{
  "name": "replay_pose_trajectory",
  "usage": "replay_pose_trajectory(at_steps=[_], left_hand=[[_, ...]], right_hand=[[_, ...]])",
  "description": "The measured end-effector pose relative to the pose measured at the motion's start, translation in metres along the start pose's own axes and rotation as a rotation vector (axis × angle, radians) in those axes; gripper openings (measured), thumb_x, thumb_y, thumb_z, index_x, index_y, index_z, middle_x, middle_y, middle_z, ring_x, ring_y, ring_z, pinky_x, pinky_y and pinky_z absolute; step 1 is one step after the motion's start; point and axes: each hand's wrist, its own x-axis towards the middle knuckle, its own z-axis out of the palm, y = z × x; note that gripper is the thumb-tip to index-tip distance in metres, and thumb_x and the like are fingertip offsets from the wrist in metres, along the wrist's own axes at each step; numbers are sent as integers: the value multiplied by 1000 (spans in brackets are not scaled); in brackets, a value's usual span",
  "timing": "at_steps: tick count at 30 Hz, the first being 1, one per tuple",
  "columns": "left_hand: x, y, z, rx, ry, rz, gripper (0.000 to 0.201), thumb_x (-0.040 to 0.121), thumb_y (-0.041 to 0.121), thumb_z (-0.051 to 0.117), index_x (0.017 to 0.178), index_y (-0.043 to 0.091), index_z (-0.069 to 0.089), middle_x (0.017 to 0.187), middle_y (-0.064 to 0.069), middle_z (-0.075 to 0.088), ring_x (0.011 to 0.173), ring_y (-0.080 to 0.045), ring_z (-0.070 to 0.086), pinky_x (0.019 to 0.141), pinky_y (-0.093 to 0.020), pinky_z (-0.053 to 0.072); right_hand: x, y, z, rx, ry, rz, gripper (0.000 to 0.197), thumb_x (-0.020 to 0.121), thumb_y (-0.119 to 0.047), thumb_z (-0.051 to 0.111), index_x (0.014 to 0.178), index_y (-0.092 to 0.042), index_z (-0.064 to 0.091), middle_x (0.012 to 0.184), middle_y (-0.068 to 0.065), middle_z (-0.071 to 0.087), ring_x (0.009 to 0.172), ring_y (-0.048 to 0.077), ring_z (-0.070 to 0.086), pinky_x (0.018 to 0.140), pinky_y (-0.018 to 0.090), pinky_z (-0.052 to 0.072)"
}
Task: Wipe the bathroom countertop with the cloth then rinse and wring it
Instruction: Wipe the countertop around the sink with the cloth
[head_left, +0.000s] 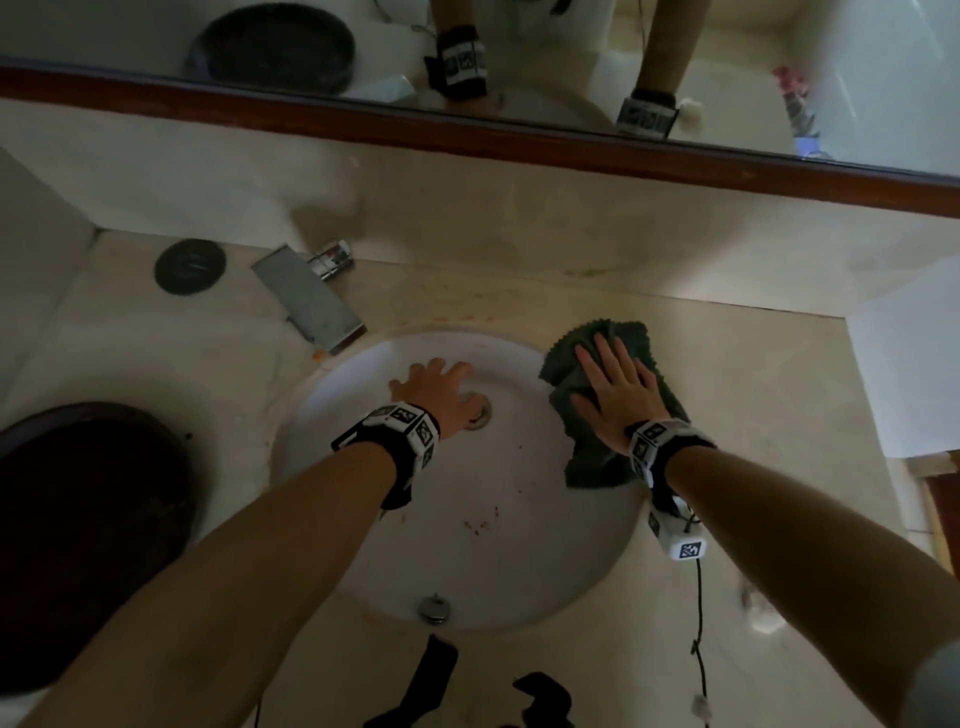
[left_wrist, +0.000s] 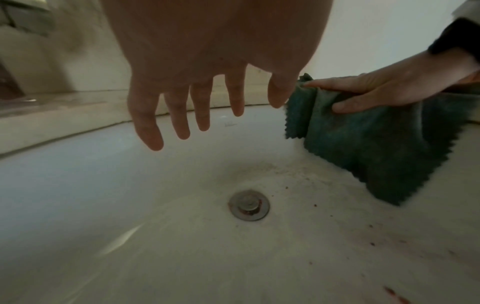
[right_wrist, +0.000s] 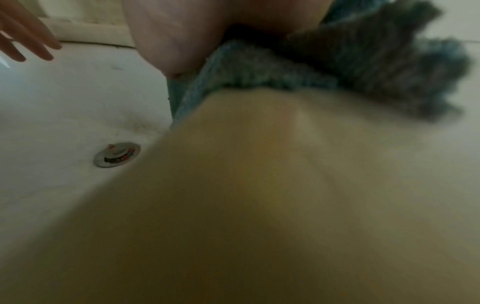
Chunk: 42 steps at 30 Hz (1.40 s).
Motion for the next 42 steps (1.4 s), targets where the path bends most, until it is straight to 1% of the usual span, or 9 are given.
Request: replay_pose_trajectory(at_steps=[4,8,16,21,25,29,35,39,42], left_hand=[[5,-16,0,-42,9,-27,60,89,63,39,143,36,32,154,-5,28,138,-34,29,109,-56,27],[5,-33,-2,-79,10,-69,56,91,61,39,142,38,32,155,-4,26,138,-32,29,110,-55,27],[-3,-64,-9,-74,2,-163,55,91,60,37,141,40,30,156,-3,25,138,-31,30,109,-54,29],[-13,-77,-11,-72,12,-217,53,92,60,36,141,41,30,157,0,23,140,-30,27,110,-53,28],[-17,-78,-12,-57,8,-226,54,92,60,36,142,42,29,157,0,22,141,-29,26,111,-53,28],[-16,-71,-13,-42,19,-207,55,91,60,37,142,41,29,157,-1,24,140,-29,28,110,-53,28],[-16,-61,-19,-48,38,-148,54,91,60,38,141,41,30,155,-2,27,138,-30,31,109,-54,29],[-21,-66,-18,-65,31,-155,55,91,59,38,142,40,30,155,-2,26,138,-30,30,109,-53,29],[-27,-73,-16,-80,24,-174,54,92,58,38,142,40,29,156,-1,24,139,-29,28,110,-53,29]], right_hand=[[35,-14,-9,-44,25,-95,66,98,-55,27,153,-32,1,163,0,-8,150,24,-7,119,44,6],[70,-37,-17,-56,30,-182,64,98,-56,26,153,-34,3,163,0,-7,150,24,-7,119,44,7],[107,-93,-31,-74,45,-344,59,100,-50,23,153,-34,5,163,0,-6,150,23,-5,119,43,5],[120,-138,-33,-82,74,-461,56,101,-44,26,153,-32,9,163,1,0,150,25,0,118,44,9],[119,-136,-32,-65,46,-446,58,101,-43,28,153,-32,5,163,0,-4,150,23,-3,119,44,8],[103,-118,-26,-34,35,-349,63,100,-45,30,153,-32,-1,163,-1,-9,149,21,-7,119,43,5],[82,-84,-21,-10,-3,-233,68,99,-50,31,153,-32,-5,162,-1,-13,149,20,-11,120,42,4],[82,-92,-21,-24,-1,-230,76,95,-56,36,153,-32,-7,162,0,-15,149,23,-12,119,43,1],[88,-111,-24,-50,1,-263,83,92,-56,43,153,-32,-8,161,2,-17,149,25,-14,119,44,0]])
